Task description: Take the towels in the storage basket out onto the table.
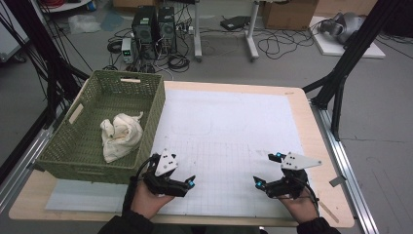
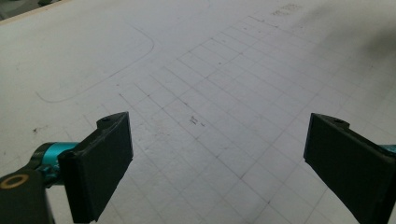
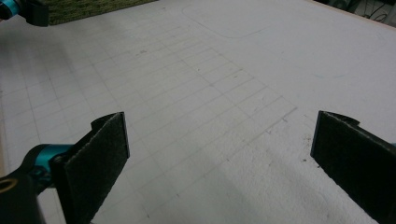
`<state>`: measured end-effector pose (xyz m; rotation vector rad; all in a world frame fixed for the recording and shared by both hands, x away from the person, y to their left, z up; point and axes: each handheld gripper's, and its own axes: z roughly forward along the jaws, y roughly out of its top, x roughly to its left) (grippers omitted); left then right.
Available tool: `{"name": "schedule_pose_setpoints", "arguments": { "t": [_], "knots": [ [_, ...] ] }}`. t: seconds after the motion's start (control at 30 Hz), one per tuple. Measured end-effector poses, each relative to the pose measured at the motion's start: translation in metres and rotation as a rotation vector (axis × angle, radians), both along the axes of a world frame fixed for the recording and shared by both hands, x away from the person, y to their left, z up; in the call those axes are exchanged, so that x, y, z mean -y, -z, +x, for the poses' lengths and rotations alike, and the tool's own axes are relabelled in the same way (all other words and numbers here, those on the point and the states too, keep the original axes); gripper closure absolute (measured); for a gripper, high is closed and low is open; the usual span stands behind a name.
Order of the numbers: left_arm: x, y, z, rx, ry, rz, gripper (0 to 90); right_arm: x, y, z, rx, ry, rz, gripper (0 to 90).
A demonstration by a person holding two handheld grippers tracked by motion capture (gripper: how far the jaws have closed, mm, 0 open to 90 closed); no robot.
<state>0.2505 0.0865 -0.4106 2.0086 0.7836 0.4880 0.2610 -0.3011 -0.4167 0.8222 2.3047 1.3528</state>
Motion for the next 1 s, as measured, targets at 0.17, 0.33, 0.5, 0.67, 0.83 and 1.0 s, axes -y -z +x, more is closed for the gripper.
{"name": "schedule_pose_setpoints", "arguments": {
  "t": [0.17, 0.33, 0.5, 0.67, 0.83, 1.0],
  "knots": [
    [0.0005, 0.0004, 0.0001, -0.006, -0.002, -0.003, 8.9, -0.0006, 0.0002, 0.0004, 0.003, -0.002, 0.001, 3.4],
    [0.0015, 0.0003, 0.0006, -0.019, -0.004, -0.006, 9.2, -0.0007, 0.0011, 0.0012, 0.0, -0.006, -0.002, 3.4],
    [0.001, -0.0007, 0.0008, -0.022, -0.004, -0.013, 9.5, -0.0017, 0.0011, 0.001, -0.002, -0.009, -0.003, 3.4],
    [0.0021, -0.002, 0.0013, -0.034, 0.003, -0.021, 9.9, -0.0021, 0.0018, 0.001, -0.003, -0.011, -0.01, 3.5],
    [0.0048, -0.003, 0.0028, -0.054, 0.014, -0.033, 11.6, -0.0015, 0.0019, 0.0008, -0.001, -0.009, -0.009, 3.4],
    [0.0066, -0.0039, 0.0043, -0.076, 0.02, -0.037, 13.0, -0.0009, 0.0017, 0.0009, -0.003, -0.005, -0.008, 3.4]
  ]
}}
